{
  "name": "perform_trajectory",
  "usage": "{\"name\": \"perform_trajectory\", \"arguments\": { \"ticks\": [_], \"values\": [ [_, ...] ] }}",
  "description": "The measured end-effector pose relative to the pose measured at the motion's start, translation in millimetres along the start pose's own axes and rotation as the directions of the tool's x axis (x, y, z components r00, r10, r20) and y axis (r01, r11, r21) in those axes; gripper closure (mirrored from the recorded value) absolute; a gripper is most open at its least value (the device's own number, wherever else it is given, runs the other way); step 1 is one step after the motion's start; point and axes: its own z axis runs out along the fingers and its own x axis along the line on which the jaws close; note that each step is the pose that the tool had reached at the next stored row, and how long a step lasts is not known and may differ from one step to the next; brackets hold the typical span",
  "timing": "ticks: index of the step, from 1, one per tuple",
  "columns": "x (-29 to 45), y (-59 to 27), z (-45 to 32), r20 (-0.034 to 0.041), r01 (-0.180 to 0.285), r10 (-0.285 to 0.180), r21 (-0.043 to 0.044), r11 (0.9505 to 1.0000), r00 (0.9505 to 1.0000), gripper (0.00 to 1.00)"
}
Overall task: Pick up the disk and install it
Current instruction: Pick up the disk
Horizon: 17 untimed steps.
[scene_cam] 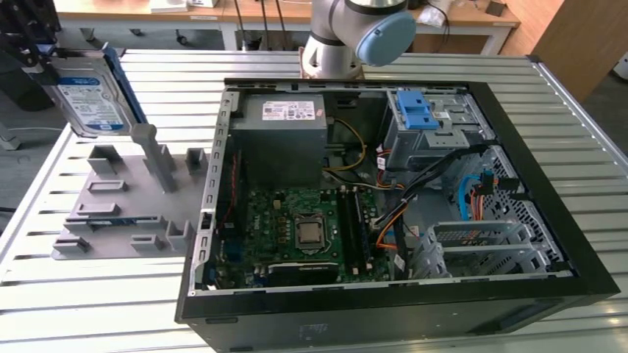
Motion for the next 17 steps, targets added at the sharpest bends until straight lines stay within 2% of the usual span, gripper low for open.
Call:
{"name": "perform_trajectory", "arguments": {
  "ticks": [17],
  "values": [
    [-0.4, 0.5, -16.1, 0.0, 0.0, 0.0, 0.0007, 1.0, 1.0, 0.64]
  ]
}}
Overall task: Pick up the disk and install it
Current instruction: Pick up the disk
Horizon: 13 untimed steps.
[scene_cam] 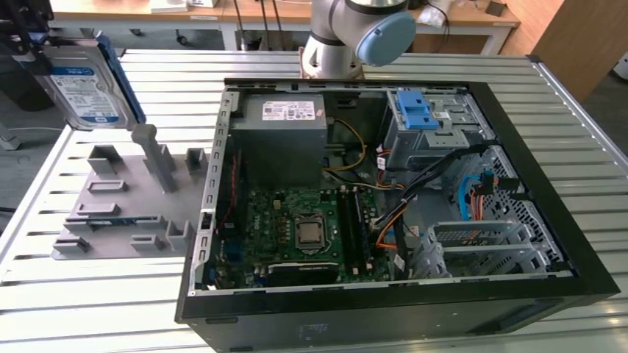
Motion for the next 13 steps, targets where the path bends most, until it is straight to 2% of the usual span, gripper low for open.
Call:
{"name": "perform_trajectory", "arguments": {
  "ticks": [13],
  "values": [
    [-0.3, 0.2, -13.5, 0.0, 0.0, 0.0, 0.0002, 1.0, 1.0, 0.64]
  ]
}}
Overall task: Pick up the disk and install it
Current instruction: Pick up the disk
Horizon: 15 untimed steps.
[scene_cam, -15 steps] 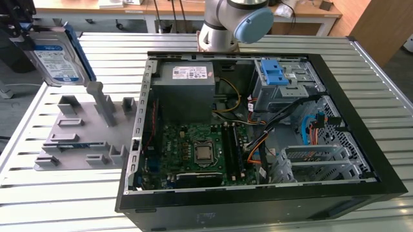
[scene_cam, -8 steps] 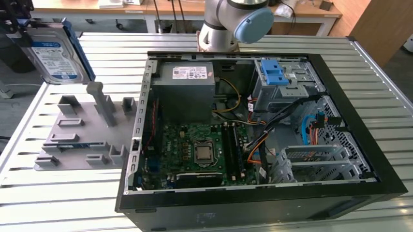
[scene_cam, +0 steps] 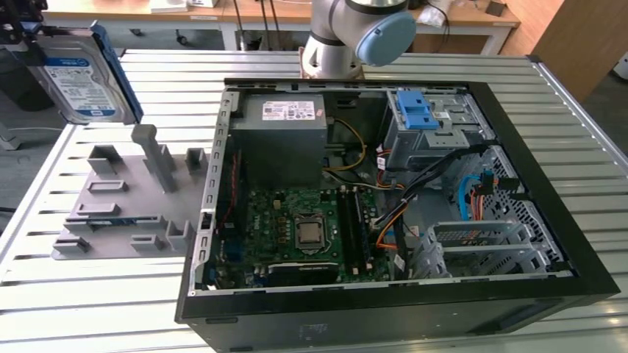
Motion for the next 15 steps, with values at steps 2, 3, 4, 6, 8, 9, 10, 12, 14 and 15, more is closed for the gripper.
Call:
{"name": "perform_trajectory", "arguments": {
  "ticks": [2, 3, 4, 6, 8, 9, 10, 12, 14, 15],
  "values": [
    [0.0, 0.0, -2.0, 0.0, 0.0, 0.0, 0.0, 1.0, 1.0, 0.64],
    [-0.1, 0.0, -2.9, 0.0, 0.0, 0.0, 0.0, 1.0, 1.0, 0.64],
    [-0.1, 0.0, -3.8, 0.0001, 0.0, 0.0, 0.0, 1.0, 1.0, 0.64],
    [-0.1, 0.1, -5.6, 0.0, 0.0, 0.0, 0.0001, 1.0, 1.0, 0.64],
    [-0.2, 0.1, -7.8, 0.0, 0.0, 0.0, -0.0001, 1.0, 1.0, 0.64],
    [-0.2, 0.1, -8.8, 0.0, 0.0, 0.0, 0.0001, 1.0, 1.0, 0.64],
    [-0.2, 0.1, -10.1, -0.0001, 0.0, 0.0, 0.0, 1.0, 1.0, 0.64],
    [-0.3, 0.2, -13.0, -0.0001, 0.0, 0.0, -0.0001, 1.0, 1.0, 0.64],
    [-0.4, 0.2, -15.3, 0.0001, 0.0, 0.0, 0.0001, 1.0, 1.0, 0.64],
    [-0.4, 0.2, -16.6, 0.0, 0.0, 0.0, -0.0001, 1.0, 1.0, 0.64]
  ]
}}
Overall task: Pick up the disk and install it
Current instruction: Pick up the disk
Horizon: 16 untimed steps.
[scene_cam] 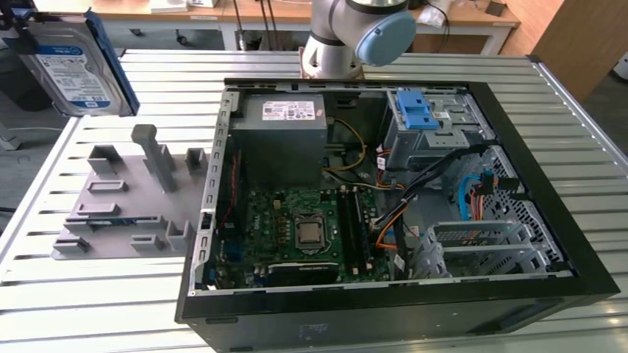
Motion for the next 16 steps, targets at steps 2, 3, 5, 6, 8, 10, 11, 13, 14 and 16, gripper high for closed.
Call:
{"name": "perform_trajectory", "arguments": {
  "ticks": [2, 3, 5, 6, 8, 10, 11, 13, 14, 16],
  "values": [
    [0.0, 0.1, -2.3, 0.0001, 0.0, 0.0, 0.0002, 1.0, 1.0, 0.64],
    [-0.1, 0.1, -3.5, 0.0001, 0.0, 0.0, 0.0002, 1.0, 1.0, 0.64],
    [-0.1, 0.1, -5.8, 0.0, 0.0, 0.0, 0.0001, 1.0, 1.0, 0.64],
    [-0.1, 0.2, -6.9, 0.0, 0.0, 0.0, 0.0001, 1.0, 1.0, 0.64],
    [-0.2, 0.2, -9.3, 0.0, 0.0, 0.0, 0.0001, 1.0, 1.0, 0.64],
    [-0.3, 0.2, -11.9, 0.0, 0.0, 0.0, 0.0, 1.0, 1.0, 0.64],
    [-0.3, 0.2, -13.1, 0.0, 0.0, 0.0, 0.0002, 1.0, 1.0, 0.64],
    [-0.4, 0.3, -15.5, 0.0001, 0.0, 0.0, 0.0003, 1.0, 1.0, 0.64],
    [-0.4, 0.3, -16.9, 0.0, 0.0, 0.0, 0.0002, 1.0, 1.0, 0.64],
    [-0.4, 0.4, -19.5, 0.0, 0.0, 0.0, 0.0002, 1.0, 1.0, 0.64]
  ]
}}
